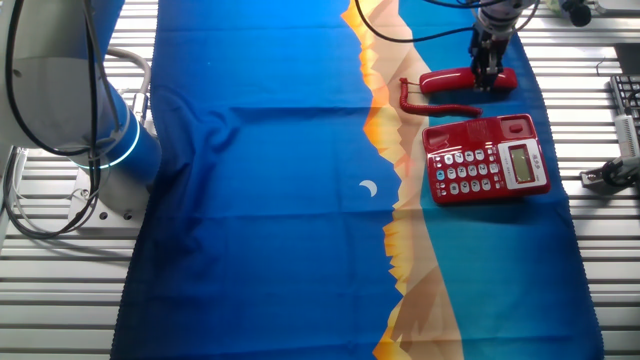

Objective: Place the handset of the telephone on the corresponding phone cradle

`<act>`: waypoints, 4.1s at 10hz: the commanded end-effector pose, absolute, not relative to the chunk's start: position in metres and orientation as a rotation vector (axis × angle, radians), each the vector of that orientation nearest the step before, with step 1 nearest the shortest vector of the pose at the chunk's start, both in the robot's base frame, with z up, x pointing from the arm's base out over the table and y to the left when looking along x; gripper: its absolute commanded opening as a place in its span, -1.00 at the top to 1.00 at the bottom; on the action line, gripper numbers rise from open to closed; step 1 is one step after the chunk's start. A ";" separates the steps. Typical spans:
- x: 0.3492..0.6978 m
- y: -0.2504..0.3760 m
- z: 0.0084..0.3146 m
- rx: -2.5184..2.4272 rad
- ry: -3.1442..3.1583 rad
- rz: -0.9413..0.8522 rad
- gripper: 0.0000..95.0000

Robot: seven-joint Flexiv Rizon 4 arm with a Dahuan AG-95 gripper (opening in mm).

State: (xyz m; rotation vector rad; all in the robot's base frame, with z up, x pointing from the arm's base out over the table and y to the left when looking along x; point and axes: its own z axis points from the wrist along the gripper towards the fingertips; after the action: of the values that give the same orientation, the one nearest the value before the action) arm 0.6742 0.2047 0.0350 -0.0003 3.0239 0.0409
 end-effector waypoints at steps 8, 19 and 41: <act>0.670 0.206 0.054 0.016 3.029 0.039 1.00; 0.660 0.202 0.075 0.024 2.961 0.035 1.00; 0.660 0.155 0.094 -0.057 2.952 0.070 1.00</act>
State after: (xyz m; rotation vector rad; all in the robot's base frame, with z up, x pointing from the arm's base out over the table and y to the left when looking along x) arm 0.6602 0.1540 0.0945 -0.0579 2.9508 0.0673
